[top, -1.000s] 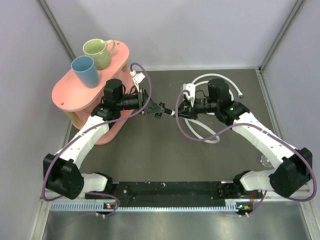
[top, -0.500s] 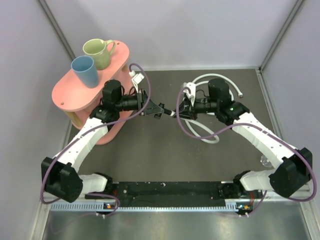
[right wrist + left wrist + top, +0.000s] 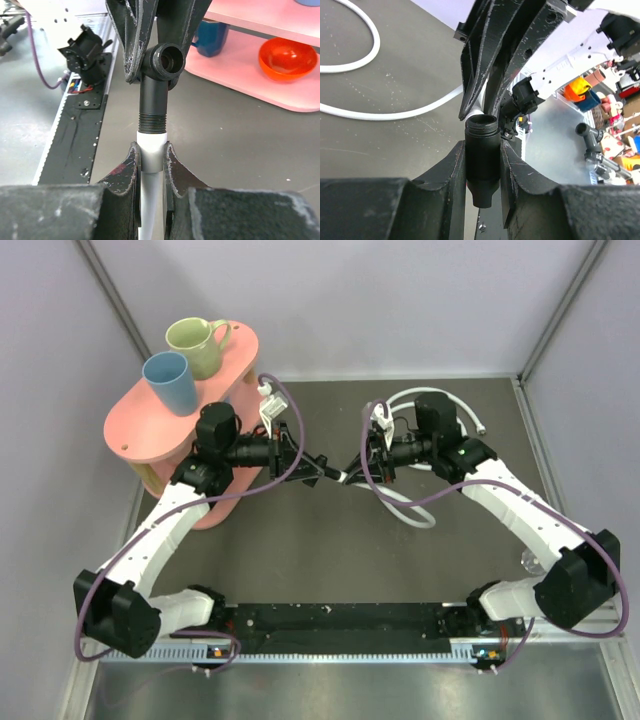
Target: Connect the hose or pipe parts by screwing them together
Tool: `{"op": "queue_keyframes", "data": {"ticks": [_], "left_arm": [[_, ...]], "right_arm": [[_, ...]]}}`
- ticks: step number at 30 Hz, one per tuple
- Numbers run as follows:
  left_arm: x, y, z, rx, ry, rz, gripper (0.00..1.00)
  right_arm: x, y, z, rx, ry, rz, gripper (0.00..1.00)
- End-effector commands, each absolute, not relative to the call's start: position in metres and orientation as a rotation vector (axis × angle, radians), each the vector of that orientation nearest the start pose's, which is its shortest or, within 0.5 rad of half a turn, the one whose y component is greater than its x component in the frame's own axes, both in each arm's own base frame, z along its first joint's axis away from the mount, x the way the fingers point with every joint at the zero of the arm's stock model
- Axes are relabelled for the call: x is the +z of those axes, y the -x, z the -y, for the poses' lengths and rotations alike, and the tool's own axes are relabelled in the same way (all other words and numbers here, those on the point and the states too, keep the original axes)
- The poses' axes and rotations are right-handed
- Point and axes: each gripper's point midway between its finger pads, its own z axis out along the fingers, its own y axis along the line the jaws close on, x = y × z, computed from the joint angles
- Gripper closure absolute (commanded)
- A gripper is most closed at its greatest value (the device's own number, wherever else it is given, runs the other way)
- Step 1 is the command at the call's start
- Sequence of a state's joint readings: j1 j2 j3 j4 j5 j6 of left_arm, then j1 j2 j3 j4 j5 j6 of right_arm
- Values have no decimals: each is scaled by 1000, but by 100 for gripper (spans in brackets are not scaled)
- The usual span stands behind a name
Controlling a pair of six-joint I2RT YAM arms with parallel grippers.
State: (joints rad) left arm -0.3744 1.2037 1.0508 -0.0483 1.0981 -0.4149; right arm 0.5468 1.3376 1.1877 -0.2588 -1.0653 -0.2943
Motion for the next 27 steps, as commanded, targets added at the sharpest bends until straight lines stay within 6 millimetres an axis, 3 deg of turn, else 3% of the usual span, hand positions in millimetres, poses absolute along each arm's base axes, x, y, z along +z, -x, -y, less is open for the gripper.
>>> {"op": "queue_keyframes", "data": {"ticks": [1,13,19,27], "left_arm": [[317,-189,286,-1533,-1101,-1558,100],[323,-185,289,-1376,-1291,-1318,100],[320,-195,289,-1253,-1354,-1255,100],[295,-185,293,-1127,-1545,-1039,100]], "right_arm": [[381,-189,-330,1254,1516,-823,100],[375,-189,-326,1387,1553,-842,100],[370,-193,-323,1421,1531,-909,100],[349,-188,-322,1535,1553,-956,100]]}}
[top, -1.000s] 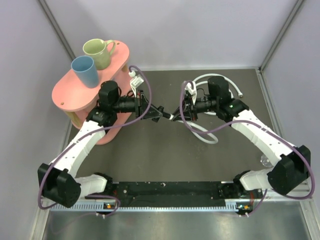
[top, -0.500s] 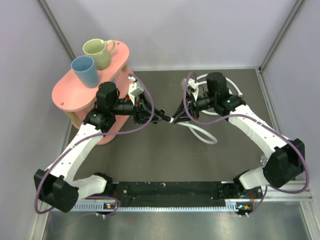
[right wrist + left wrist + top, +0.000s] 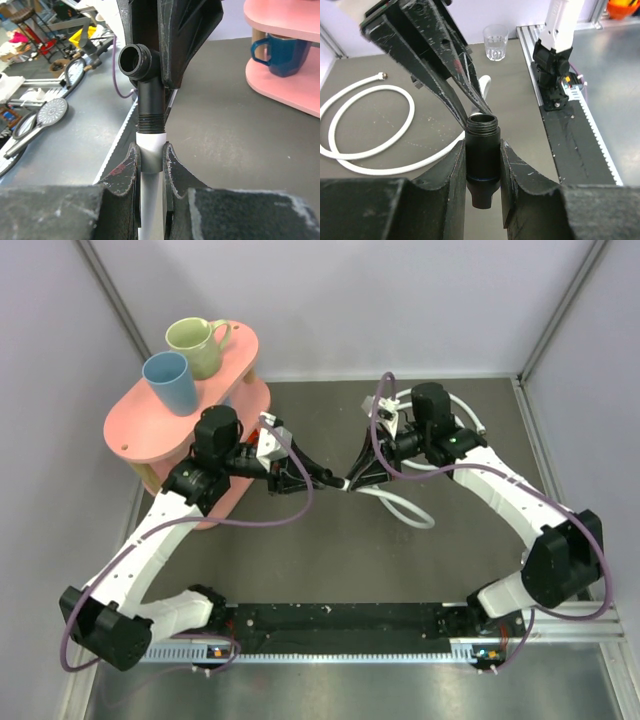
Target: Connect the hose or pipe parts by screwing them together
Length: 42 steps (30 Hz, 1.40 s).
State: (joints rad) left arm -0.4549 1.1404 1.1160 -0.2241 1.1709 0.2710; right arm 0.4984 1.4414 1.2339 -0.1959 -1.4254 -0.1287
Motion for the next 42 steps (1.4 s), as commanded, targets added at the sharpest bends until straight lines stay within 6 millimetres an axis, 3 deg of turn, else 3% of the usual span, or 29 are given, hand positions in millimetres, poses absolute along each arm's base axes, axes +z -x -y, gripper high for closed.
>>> {"op": "queue_keyframes", "data": {"ticks": [1,5,9,10,20,31,35,36,42], "left_arm": [[295,-187,295,-1124,-1549,-1037,100],[292,-188,297,-1117,-1597,-979,100],[284,-188,296,-1139,-1665,-1032,100],[274,-190,296,-1160,-1685,-1072,100],[249,-202,295,-985,-1823,-986,100],[252,-217,305,-878,-1771,-867,100],[250,-226,305,-779,-1744,-830,100],[257,-231,309,-762,-1717,-803,100],[262,-227,315,-811,-1713,-755,100]], "right_arm": [[346,-186,-322,1554,1553,-969,100],[336,-184,-321,1619,1561,-998,100],[327,-186,-322,1673,1555,-1046,100],[326,-187,-323,1678,1551,-1056,100],[314,-193,-324,1717,1520,-1137,100],[296,-220,-323,1762,1403,-1337,100],[297,-217,-319,1817,1403,-1357,100],[298,-213,-318,1842,1420,-1343,100],[293,-211,-317,1841,1396,-1381,100]]}}
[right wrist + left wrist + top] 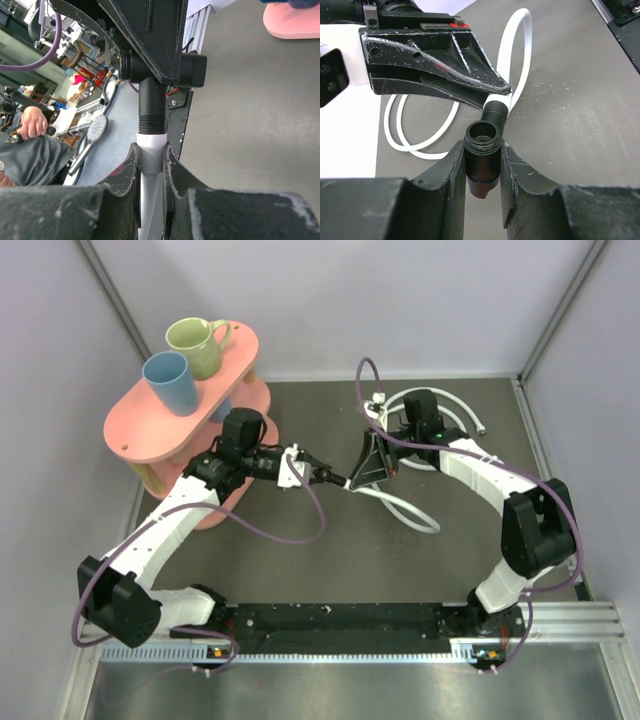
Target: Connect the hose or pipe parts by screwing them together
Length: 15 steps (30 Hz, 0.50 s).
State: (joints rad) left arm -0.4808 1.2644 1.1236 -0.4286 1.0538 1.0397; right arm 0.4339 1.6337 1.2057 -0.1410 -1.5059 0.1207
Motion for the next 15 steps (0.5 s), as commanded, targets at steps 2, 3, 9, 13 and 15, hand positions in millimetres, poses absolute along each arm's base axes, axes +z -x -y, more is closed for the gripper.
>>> {"op": "queue_keyframes", "data": {"ticks": [2,3,9,13,15], "left_arm": [[263,-228,315,-809,-1712,-750,100],[262,-227,315,-816,-1711,-753,100],[251,-228,315,-844,-1720,-796,100],[243,-234,313,-850,-1722,-852,100],[243,-237,311,-847,-1718,-873,100]], "right_arm": [[294,-210,-316,1846,1394,-1385,100],[293,-210,-316,1844,1388,-1393,100],[290,-222,-312,1782,1346,-1414,76],[289,-229,-306,1757,1318,-1429,68],[290,-232,-303,1727,1302,-1435,67]]}}
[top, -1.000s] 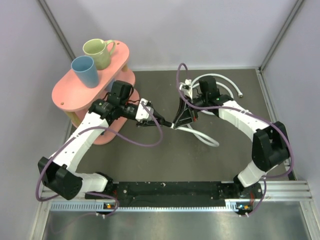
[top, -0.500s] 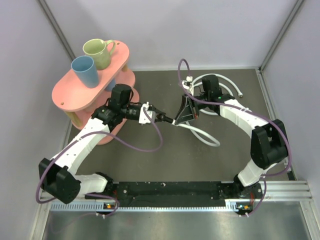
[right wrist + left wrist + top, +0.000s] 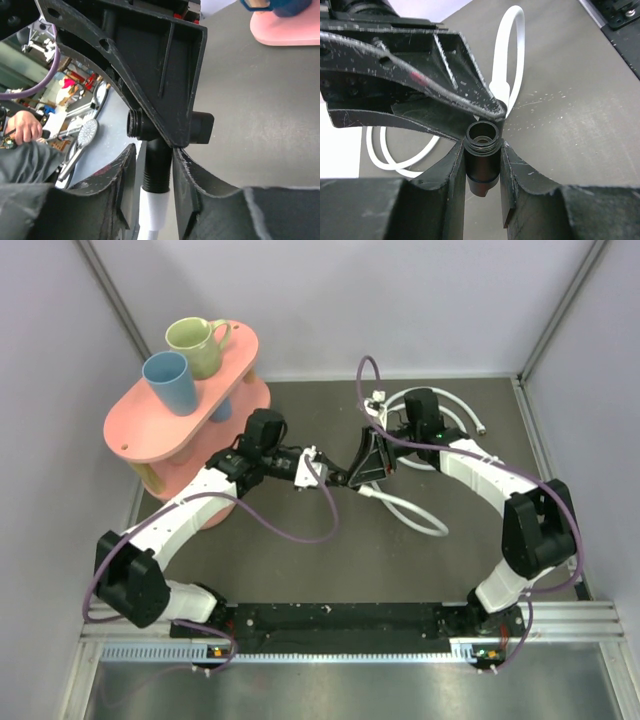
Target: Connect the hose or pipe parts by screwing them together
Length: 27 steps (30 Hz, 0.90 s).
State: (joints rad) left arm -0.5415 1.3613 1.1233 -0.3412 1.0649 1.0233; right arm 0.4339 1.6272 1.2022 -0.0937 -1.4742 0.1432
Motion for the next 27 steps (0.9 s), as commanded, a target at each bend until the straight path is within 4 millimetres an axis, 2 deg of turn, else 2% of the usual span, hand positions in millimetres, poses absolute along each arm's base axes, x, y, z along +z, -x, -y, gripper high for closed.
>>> {"op": "queue_keyframes", "data": {"ticks": [1,5,8,11,12,13,15,16,17,18,20,21,22,23,24,25,26,27], "left_arm": [[241,-239,310,-841,-1719,-884,100],[243,-242,305,-827,-1704,-918,100],[246,-241,302,-847,-1682,-948,100],[248,-239,300,-878,-1649,-996,100],[249,-238,299,-889,-1635,-1012,100],[255,-239,300,-883,-1607,-1003,100],[253,-239,298,-934,-1536,-1106,100],[264,-240,300,-929,-1501,-1081,100],[266,-238,299,-981,-1452,-1145,100],[271,-233,299,-1004,-1433,-1146,100],[281,-229,298,-1047,-1375,-1188,100],[286,-228,296,-1052,-1341,-1199,100],[291,-228,295,-1078,-1287,-1251,100],[291,-235,294,-1052,-1239,-1299,100],[295,-238,293,-1047,-1210,-1323,100],[295,-239,292,-1063,-1183,-1367,100],[297,-239,291,-1073,-1166,-1404,100],[296,-241,292,-1086,-1148,-1428,100]], "right_arm": [[288,-233,-301,1721,1295,-1439,65],[287,-242,-291,1675,1240,-1482,58],[291,-258,-282,1584,1167,-1525,53],[305,-278,-274,1443,1086,-1547,48],[306,-288,-271,1375,1049,-1566,45],[315,-291,-267,1291,1063,-1526,42],[320,-302,-260,1136,1051,-1508,38],[323,-302,-255,1039,1068,-1463,36],[325,-307,-250,947,1054,-1448,35],[317,-308,-246,879,1089,-1410,33],[330,-301,-238,770,1097,-1327,30],[322,-298,-236,727,1135,-1276,22],[338,-283,-234,690,1153,-1184,17],[338,-275,-235,675,1171,-1144,13],[330,-267,-234,621,1220,-1096,11],[330,-262,-233,585,1227,-1064,11],[342,-248,-232,527,1219,-997,11],[319,-243,-232,497,1245,-975,11]]}}
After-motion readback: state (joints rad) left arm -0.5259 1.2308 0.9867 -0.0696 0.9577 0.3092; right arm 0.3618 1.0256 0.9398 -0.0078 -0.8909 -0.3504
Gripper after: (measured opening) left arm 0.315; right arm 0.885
